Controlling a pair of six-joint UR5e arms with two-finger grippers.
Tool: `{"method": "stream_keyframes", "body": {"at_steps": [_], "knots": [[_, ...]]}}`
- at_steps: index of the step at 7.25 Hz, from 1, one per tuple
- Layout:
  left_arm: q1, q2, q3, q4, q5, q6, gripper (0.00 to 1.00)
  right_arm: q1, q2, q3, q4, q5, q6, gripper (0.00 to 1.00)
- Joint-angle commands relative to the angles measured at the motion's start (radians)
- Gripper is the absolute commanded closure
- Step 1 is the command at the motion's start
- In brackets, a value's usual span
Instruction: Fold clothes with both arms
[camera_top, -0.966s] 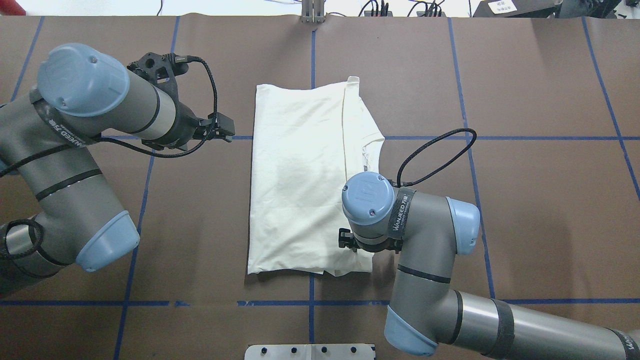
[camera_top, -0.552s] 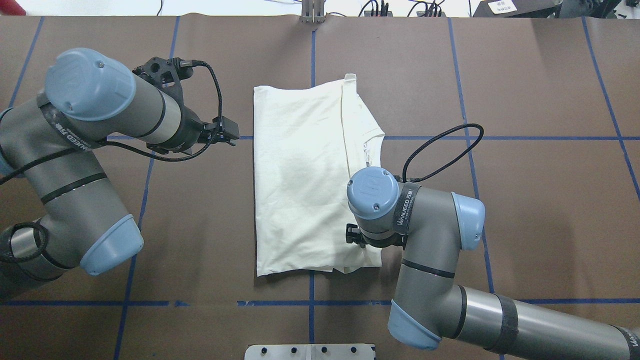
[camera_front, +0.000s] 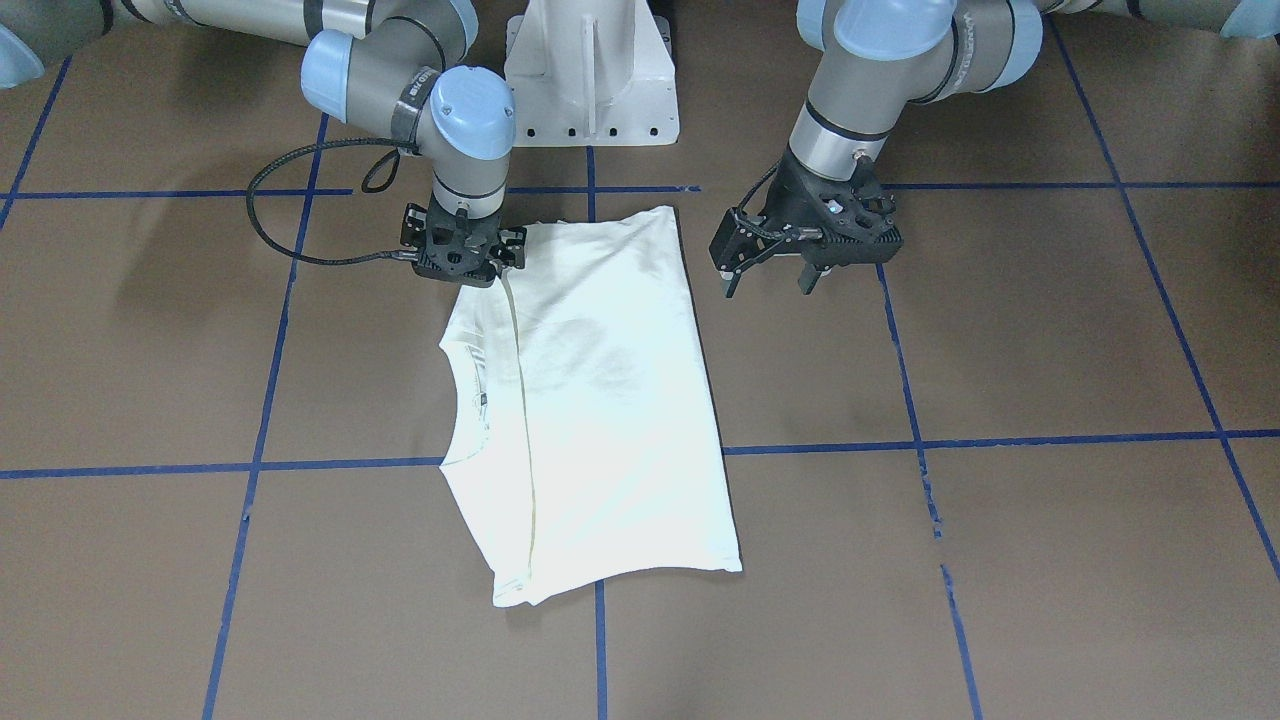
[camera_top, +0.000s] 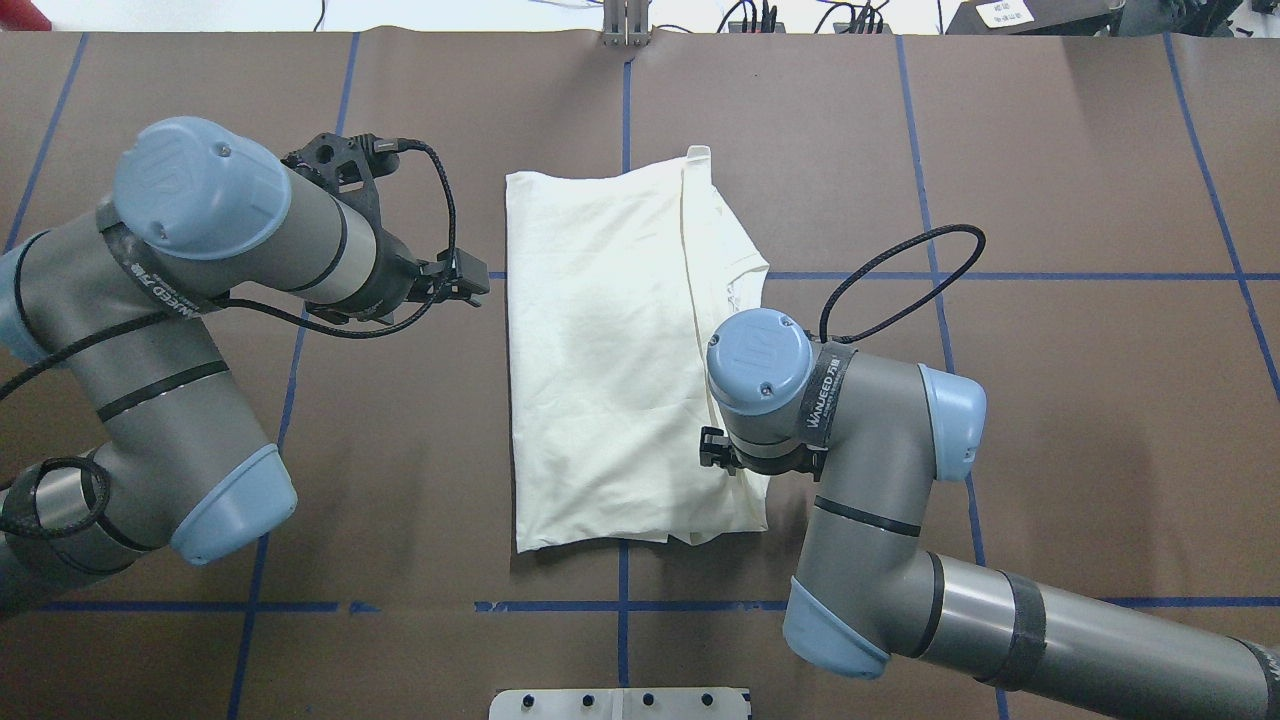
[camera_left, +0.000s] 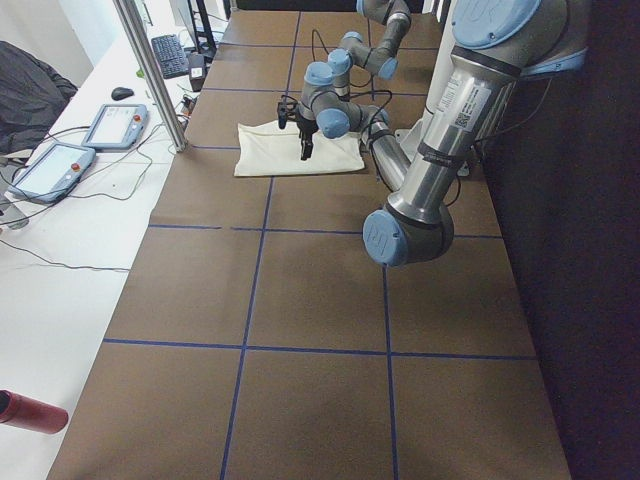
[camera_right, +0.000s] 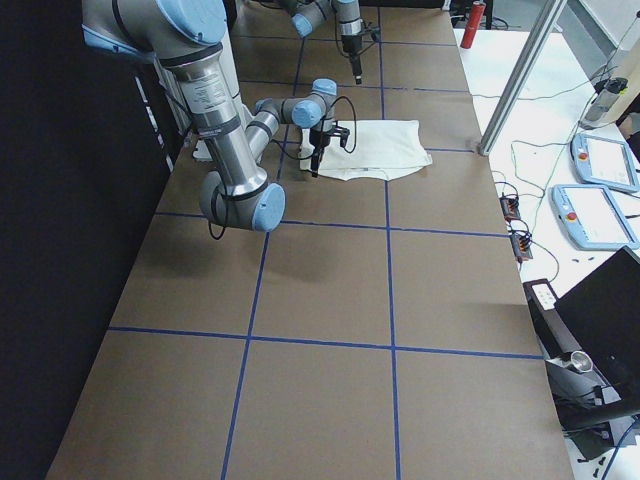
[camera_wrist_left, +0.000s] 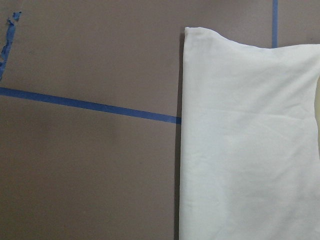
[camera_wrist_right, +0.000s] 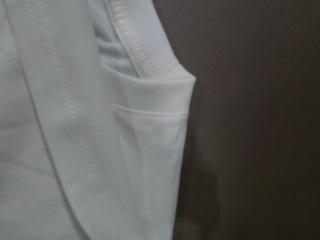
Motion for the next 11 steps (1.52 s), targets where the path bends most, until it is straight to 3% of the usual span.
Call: {"method": "stream_keyframes", "body": {"at_steps": [1,4,8,9,11], "knots": [[0.006,0.000,0.001,0.000,0.000,-0.001,0.00,0.027,-0.043,0.015,0.000,-0.003,-0.002,0.00],[0.014,-0.001,0.001,0.000,0.002,-0.003,0.00,0.087,-0.099,0.060,0.000,-0.003,-0.083,0.00],[0.033,0.002,0.001,-0.009,-0.001,-0.061,0.00,0.139,-0.008,0.092,0.055,0.014,-0.158,0.00],[0.082,0.016,0.013,-0.073,0.000,-0.165,0.00,0.135,-0.010,0.109,0.134,0.020,-0.157,0.00],[0.200,0.011,0.019,-0.089,0.058,-0.467,0.00,0.124,-0.027,0.182,0.158,0.020,-0.138,0.00]]}}
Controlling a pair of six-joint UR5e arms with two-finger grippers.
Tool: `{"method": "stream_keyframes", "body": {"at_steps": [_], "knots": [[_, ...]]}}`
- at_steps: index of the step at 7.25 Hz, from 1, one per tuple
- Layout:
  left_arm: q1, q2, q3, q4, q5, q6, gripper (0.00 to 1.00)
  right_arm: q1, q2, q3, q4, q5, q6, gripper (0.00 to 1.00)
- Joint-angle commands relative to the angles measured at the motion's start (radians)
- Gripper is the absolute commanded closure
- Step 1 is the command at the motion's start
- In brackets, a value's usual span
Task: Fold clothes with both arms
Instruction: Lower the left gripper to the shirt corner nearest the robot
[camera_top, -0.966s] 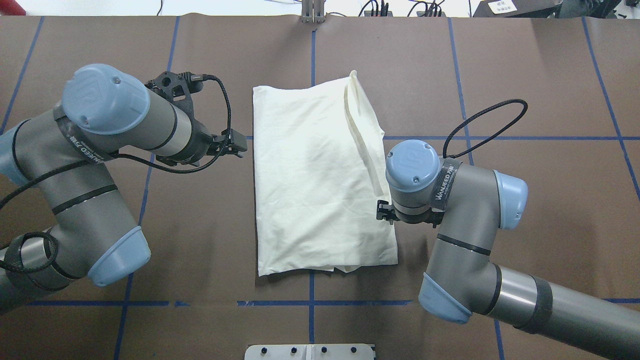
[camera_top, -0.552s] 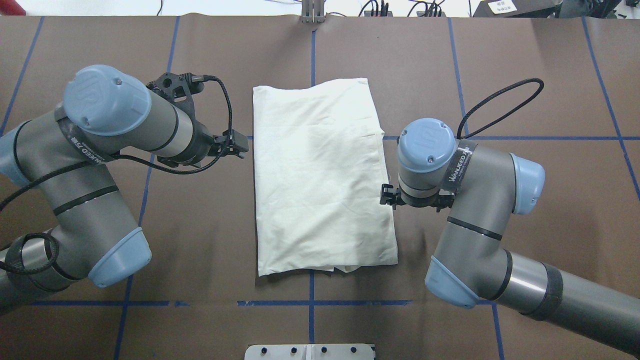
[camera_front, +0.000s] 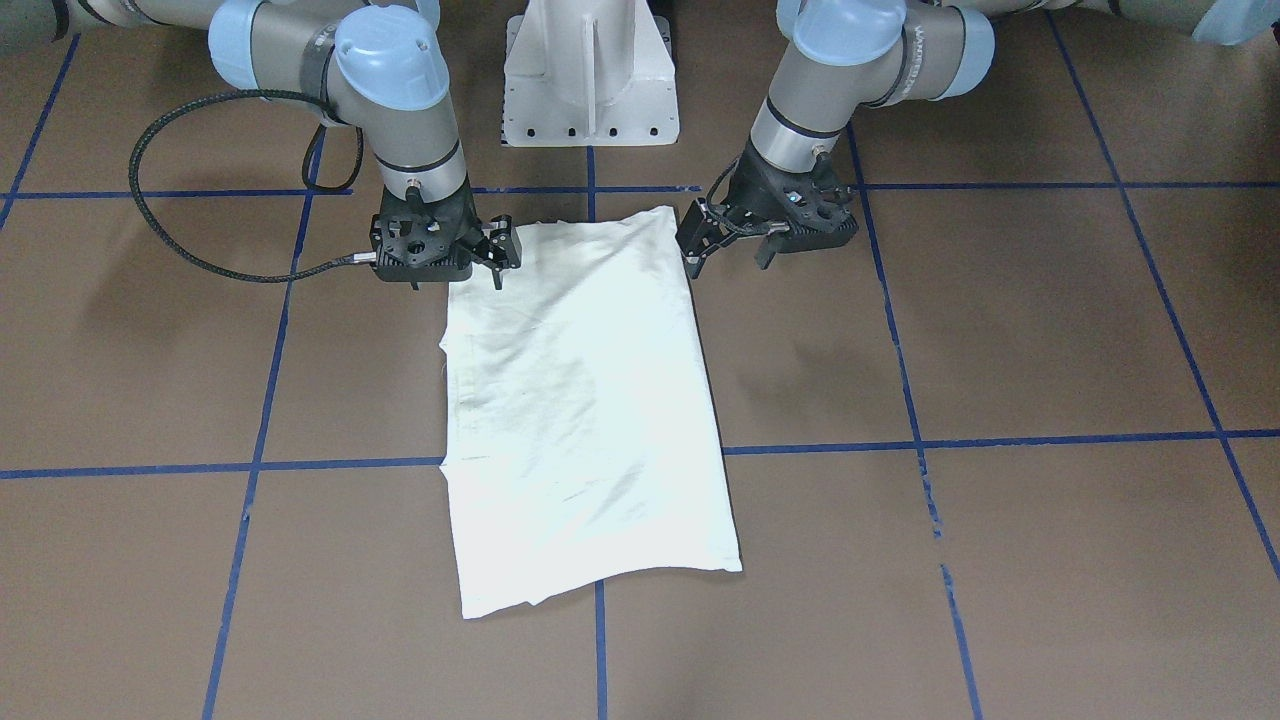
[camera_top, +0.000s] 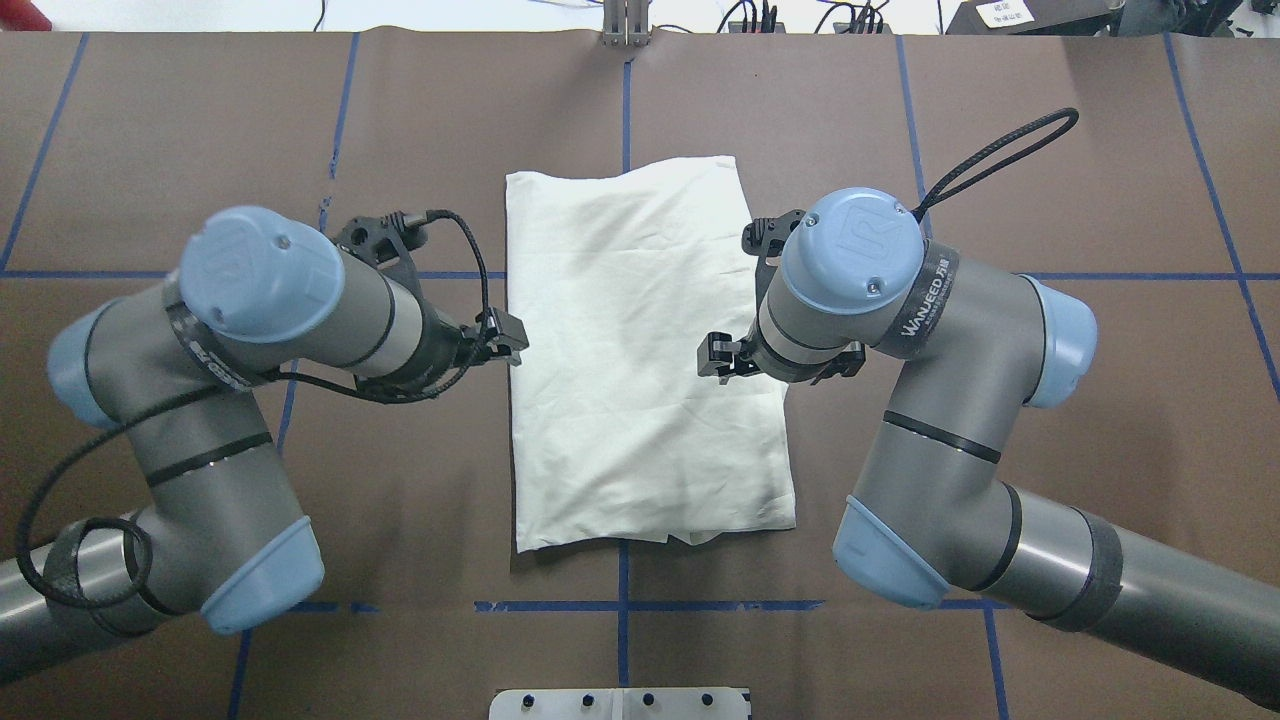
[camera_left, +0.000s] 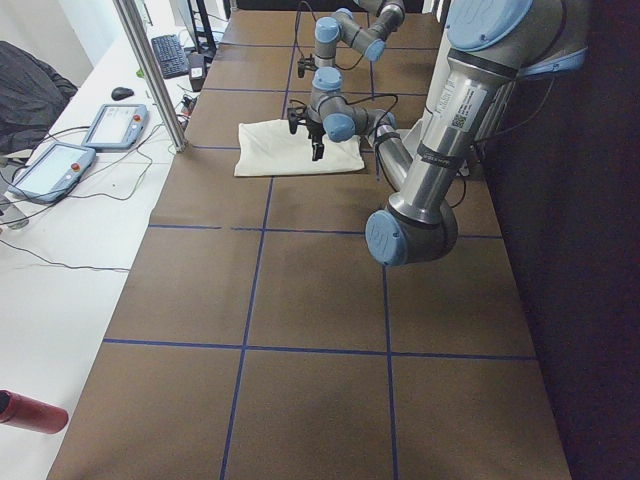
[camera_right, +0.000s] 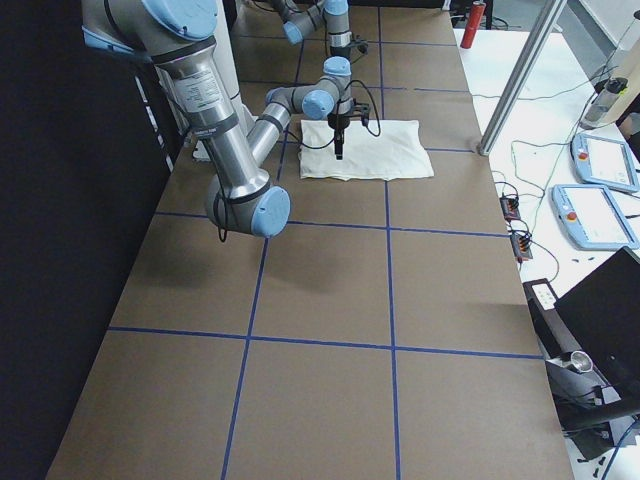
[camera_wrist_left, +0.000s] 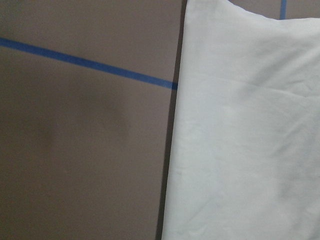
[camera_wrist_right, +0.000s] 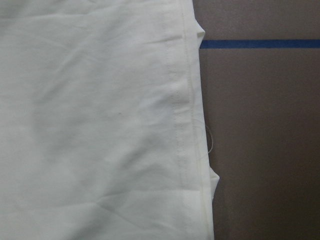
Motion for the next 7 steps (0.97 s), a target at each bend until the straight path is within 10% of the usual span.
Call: {"method": "stream_keyframes", "body": {"at_steps": [1,7], "knots": [[0.162,-0.002,0.005,-0.009,0.107,-0.254,0.00,-0.009,-0.018,0.056,0.017,0.001,0.009,0.00],[0.257,-0.002,0.068,-0.002,0.161,-0.366,0.22,-0.013,-0.018,0.055,0.017,-0.004,0.010,0.00]]}}
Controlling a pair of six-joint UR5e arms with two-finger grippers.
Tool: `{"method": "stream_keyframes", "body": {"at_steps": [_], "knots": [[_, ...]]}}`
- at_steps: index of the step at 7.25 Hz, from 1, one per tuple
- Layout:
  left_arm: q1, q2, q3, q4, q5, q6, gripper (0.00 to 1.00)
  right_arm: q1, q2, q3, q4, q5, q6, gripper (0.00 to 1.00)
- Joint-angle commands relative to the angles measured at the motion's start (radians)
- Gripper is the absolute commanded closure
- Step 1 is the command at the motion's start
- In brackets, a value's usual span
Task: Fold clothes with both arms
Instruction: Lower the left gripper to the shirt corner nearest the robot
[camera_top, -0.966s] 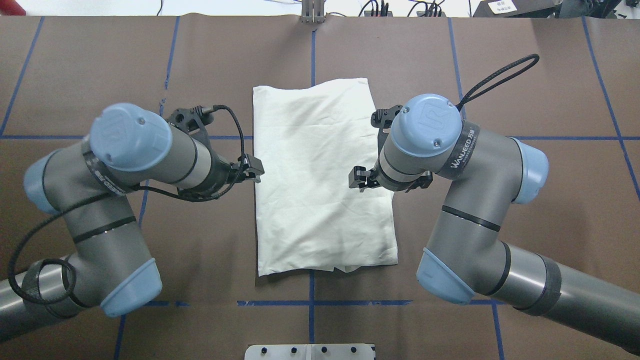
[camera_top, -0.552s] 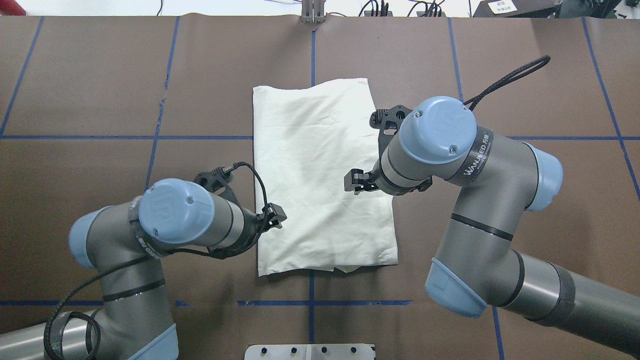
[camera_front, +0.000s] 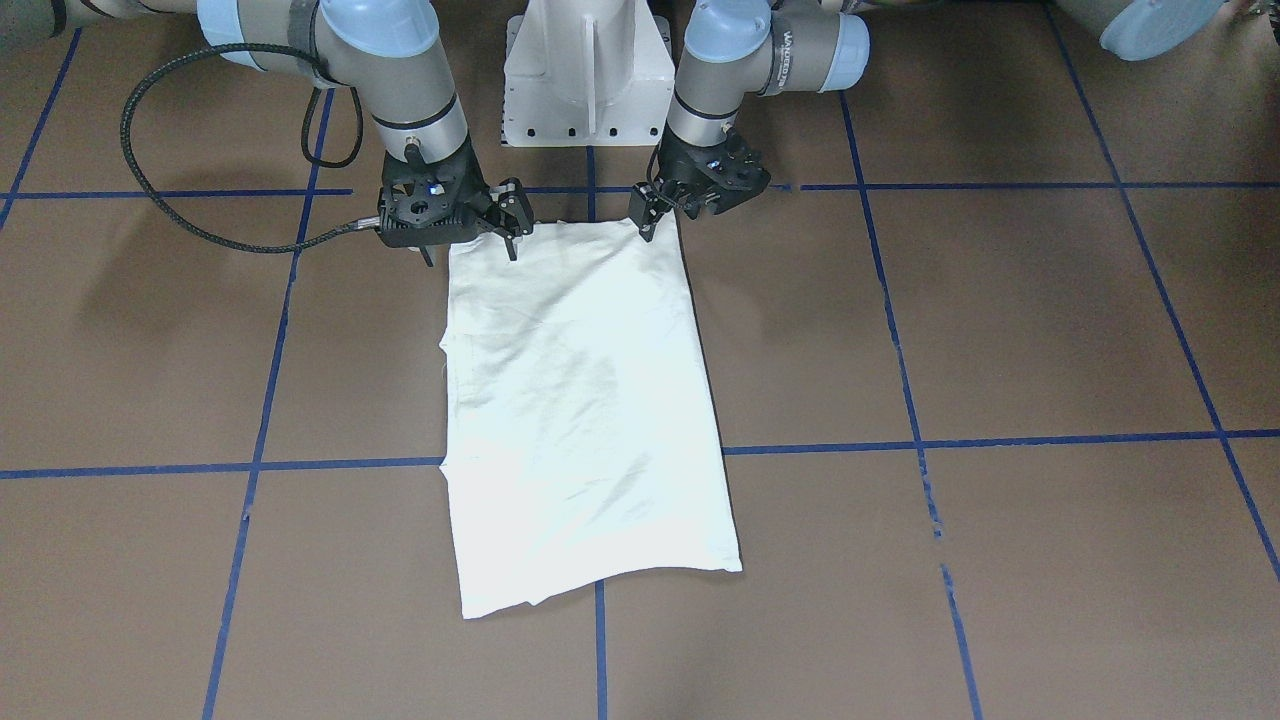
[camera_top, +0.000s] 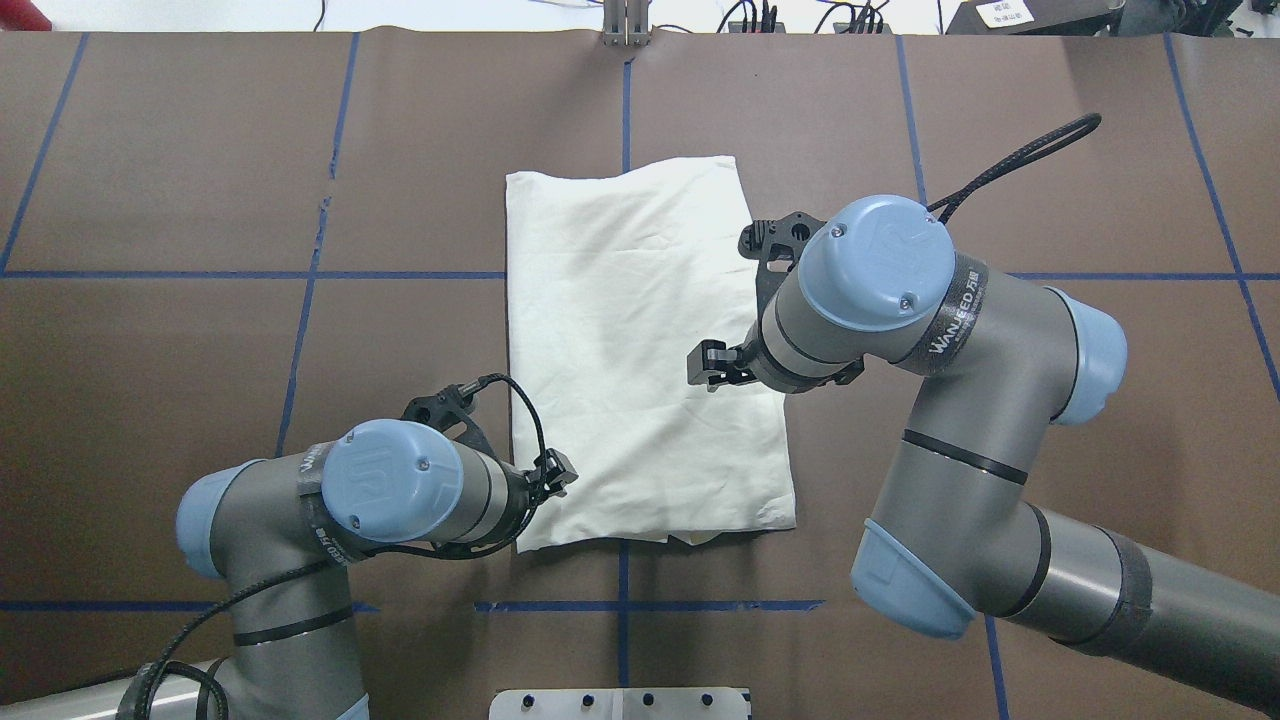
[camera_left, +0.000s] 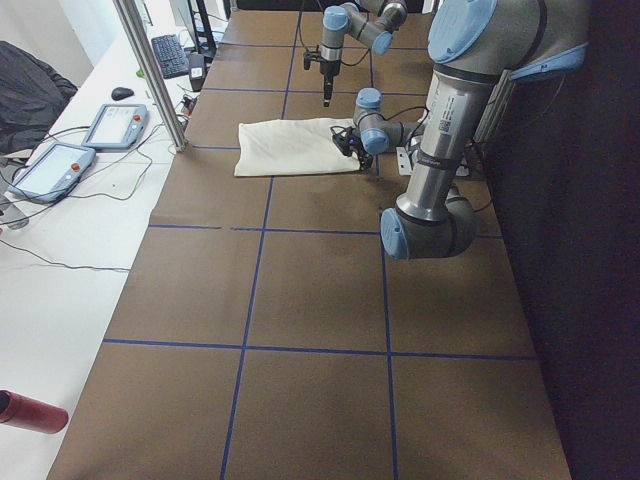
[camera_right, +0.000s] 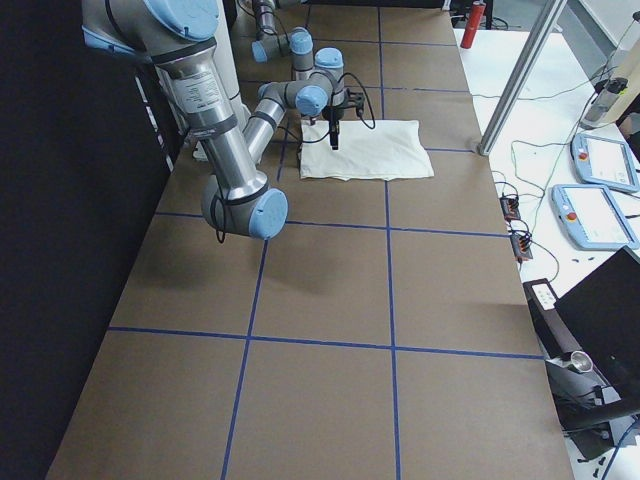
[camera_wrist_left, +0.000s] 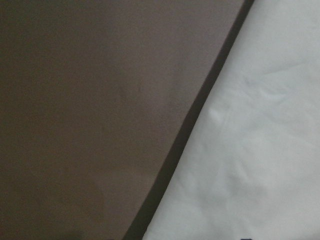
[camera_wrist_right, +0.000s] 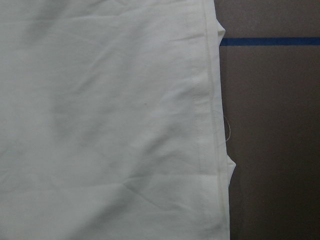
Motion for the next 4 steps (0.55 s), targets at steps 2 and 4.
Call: {"method": "stream_keyframes", "body": {"at_steps": [2,4], "knots": [[0.016,-0.006,0.012,-0.001,0.000,-0.003,0.26,0.001,-0.001,0.000,0.000,-0.002,0.000,0.00],[0.018,-0.011,0.025,-0.004,0.000,-0.003,0.34,0.001,-0.003,0.000,0.000,-0.002,0.000,0.00]]}}
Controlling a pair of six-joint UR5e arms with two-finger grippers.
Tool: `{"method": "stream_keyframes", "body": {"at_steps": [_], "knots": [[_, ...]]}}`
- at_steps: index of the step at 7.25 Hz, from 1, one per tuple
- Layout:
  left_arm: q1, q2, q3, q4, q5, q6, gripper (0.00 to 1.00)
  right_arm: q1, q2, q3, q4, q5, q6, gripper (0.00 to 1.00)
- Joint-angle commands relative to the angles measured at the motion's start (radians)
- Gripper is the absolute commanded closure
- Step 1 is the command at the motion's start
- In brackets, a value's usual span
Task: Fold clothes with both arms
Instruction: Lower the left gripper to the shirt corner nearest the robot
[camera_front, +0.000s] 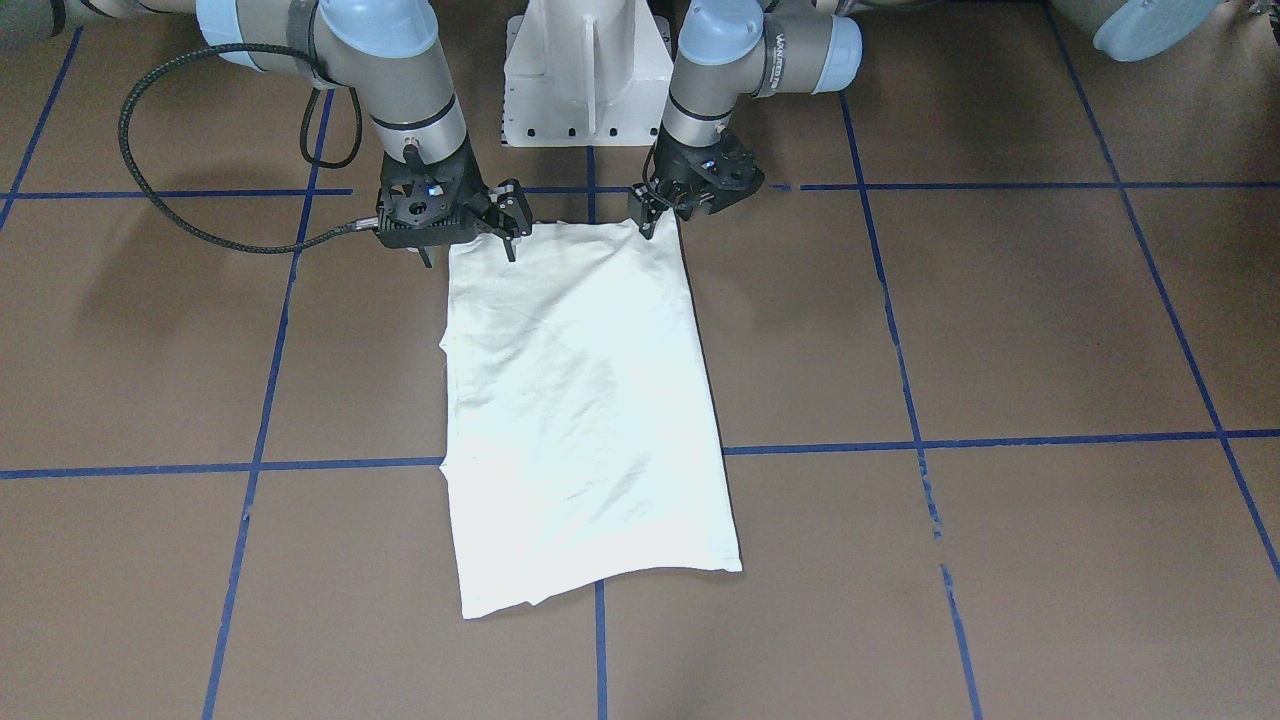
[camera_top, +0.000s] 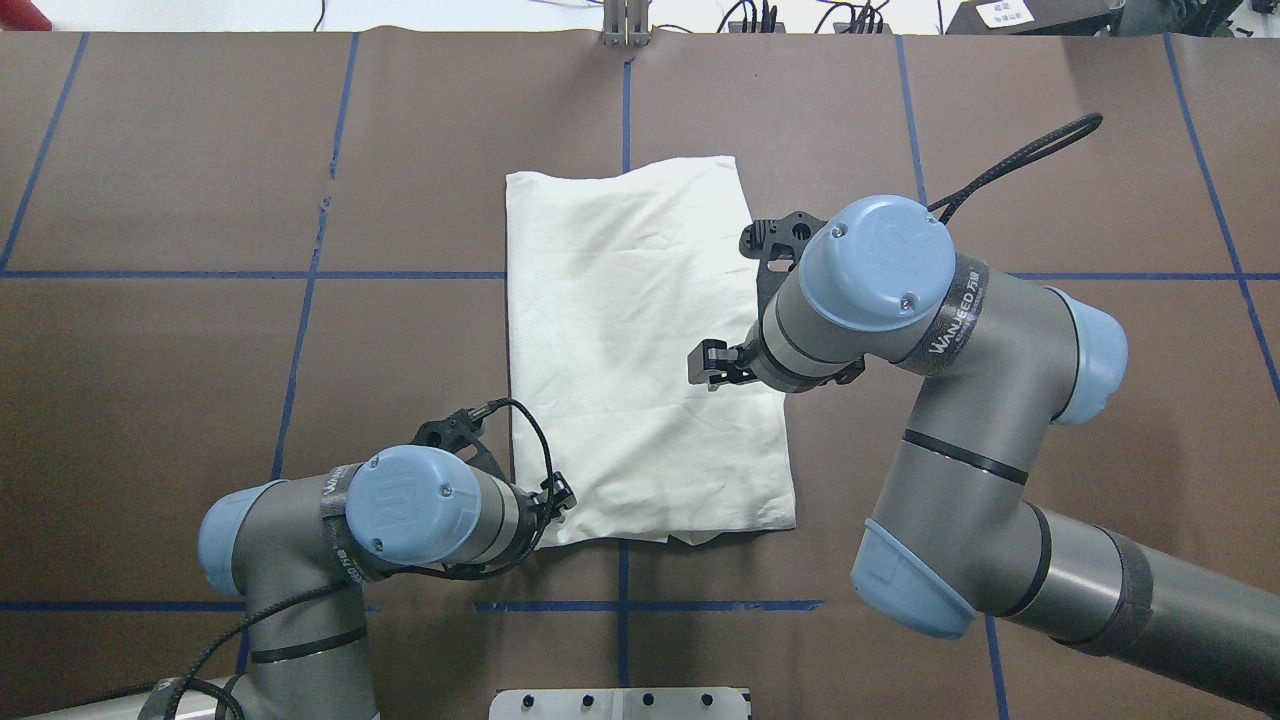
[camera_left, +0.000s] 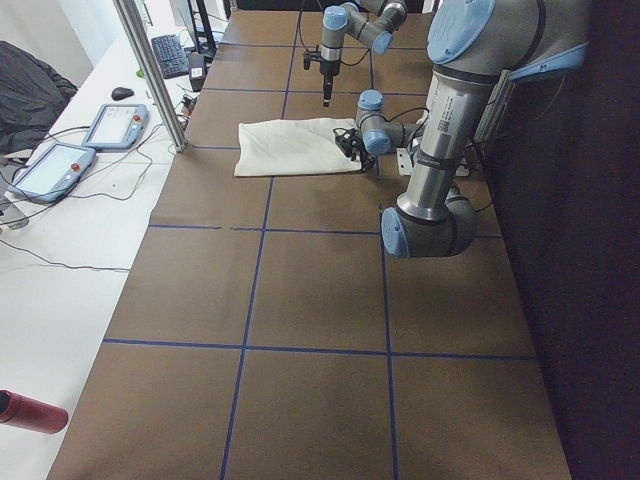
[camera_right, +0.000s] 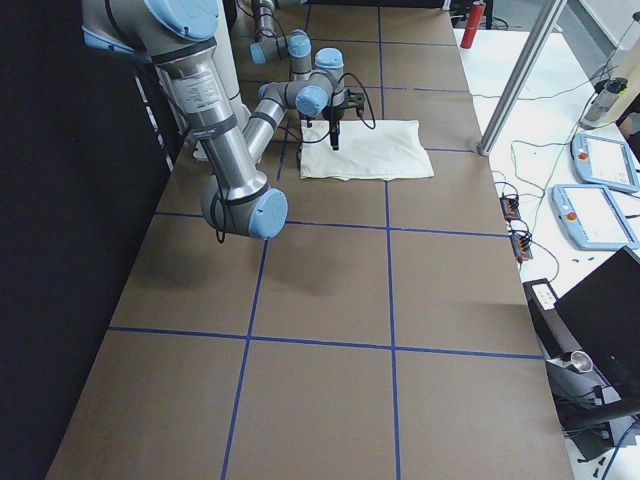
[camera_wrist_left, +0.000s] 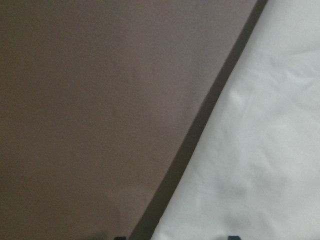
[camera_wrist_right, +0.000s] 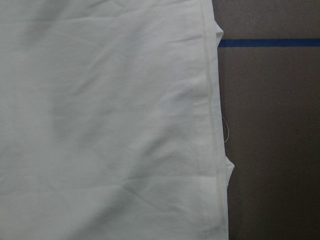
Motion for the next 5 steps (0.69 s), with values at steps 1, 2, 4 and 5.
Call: {"method": "stream_keyframes", "body": {"at_steps": [1,2,4,5], "knots": [[0.002,-0.003,0.005,-0.001,0.000,0.000,0.53,0.000,0.000,0.000,0.000,0.000,0.000,0.00],[0.002,-0.001,0.004,-0.001,0.002,0.000,0.76,0.000,-0.001,0.000,0.000,0.000,0.000,0.00],[0.007,0.008,-0.004,-0.001,0.003,0.009,0.99,0.002,-0.001,0.000,0.000,0.000,0.000,0.00],[0.014,0.008,-0.007,0.000,0.005,0.011,1.00,0.002,-0.001,0.000,0.000,0.000,0.000,0.00]]}}
